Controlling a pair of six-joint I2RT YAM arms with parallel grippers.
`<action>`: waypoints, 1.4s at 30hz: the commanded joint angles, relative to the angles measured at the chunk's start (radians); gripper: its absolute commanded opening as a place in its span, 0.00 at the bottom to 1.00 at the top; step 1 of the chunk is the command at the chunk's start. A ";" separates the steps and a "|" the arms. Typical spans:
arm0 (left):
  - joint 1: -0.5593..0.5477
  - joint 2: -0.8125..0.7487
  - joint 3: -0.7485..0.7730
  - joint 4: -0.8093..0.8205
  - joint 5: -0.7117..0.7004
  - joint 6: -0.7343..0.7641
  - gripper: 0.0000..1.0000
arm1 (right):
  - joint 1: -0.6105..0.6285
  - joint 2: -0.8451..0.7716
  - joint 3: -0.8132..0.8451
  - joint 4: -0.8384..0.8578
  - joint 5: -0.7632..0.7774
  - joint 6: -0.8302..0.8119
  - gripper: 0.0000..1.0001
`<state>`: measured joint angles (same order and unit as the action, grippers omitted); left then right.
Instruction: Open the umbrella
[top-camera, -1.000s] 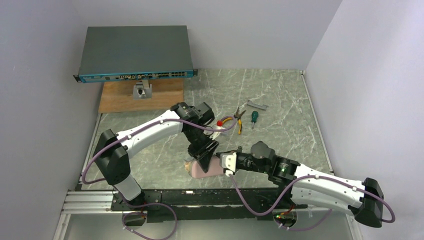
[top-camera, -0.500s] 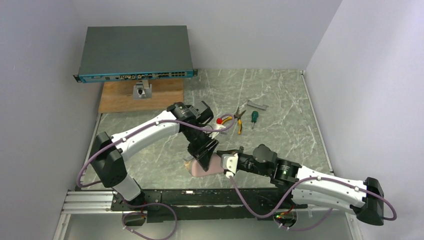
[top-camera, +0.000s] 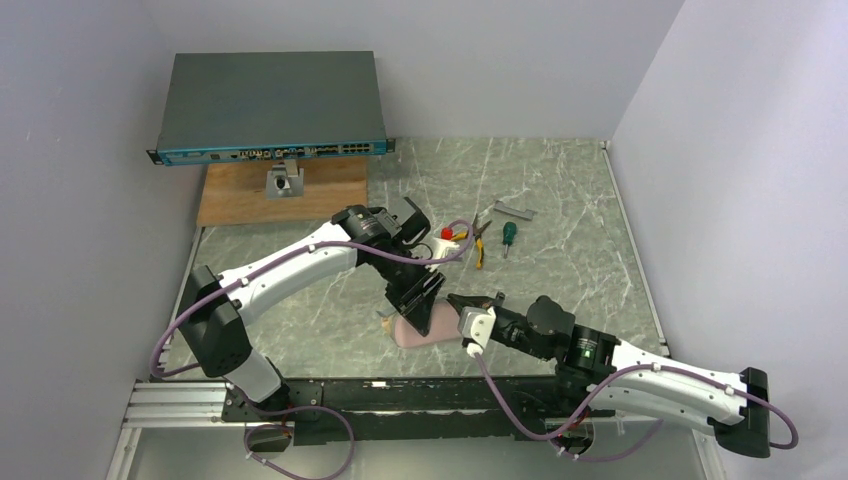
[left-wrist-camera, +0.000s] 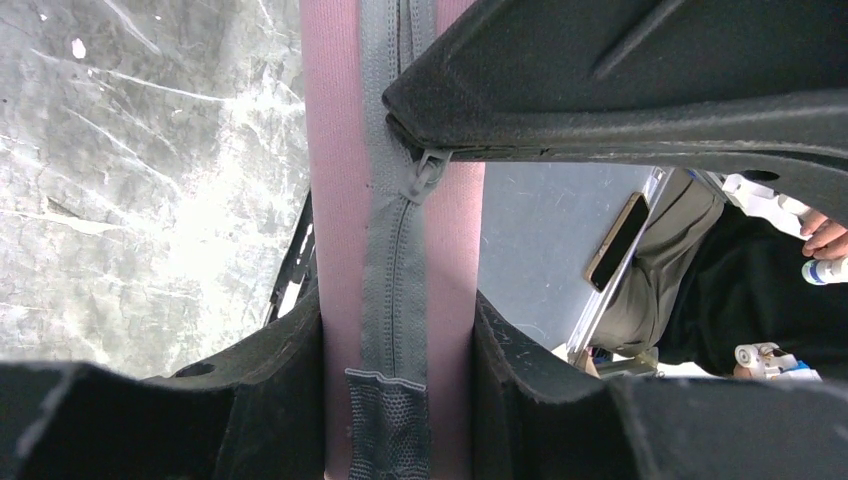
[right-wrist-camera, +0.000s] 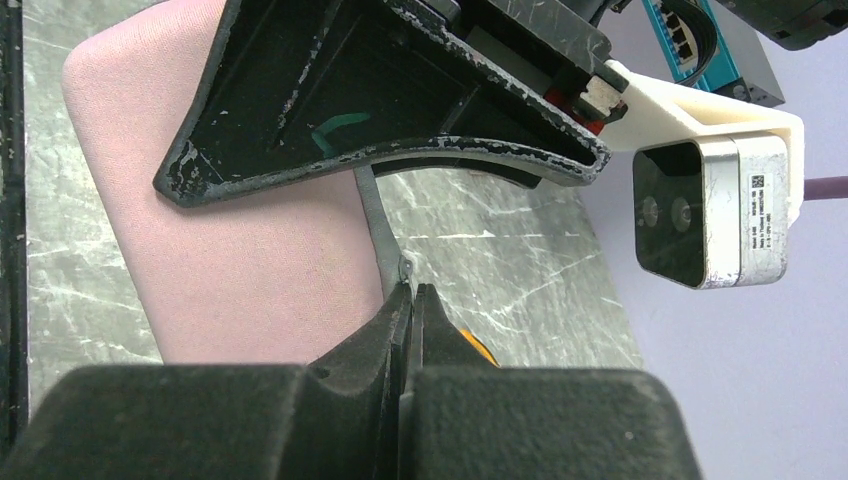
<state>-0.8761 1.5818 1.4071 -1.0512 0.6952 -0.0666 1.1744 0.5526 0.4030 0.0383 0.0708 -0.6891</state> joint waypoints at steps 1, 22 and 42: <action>0.022 -0.038 0.037 0.027 -0.042 -0.010 0.00 | 0.015 -0.048 0.039 0.033 0.049 0.013 0.00; 0.114 -0.113 -0.011 0.149 -0.152 -0.146 0.00 | 0.013 0.019 0.190 0.144 0.695 0.485 0.92; 0.164 -0.184 -0.447 0.804 -0.290 -0.720 0.00 | -0.162 0.151 0.253 -0.326 0.601 1.343 1.00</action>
<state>-0.7128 1.4296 1.0080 -0.5083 0.3874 -0.6361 1.0885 0.7280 0.6693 -0.2008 0.7498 0.4778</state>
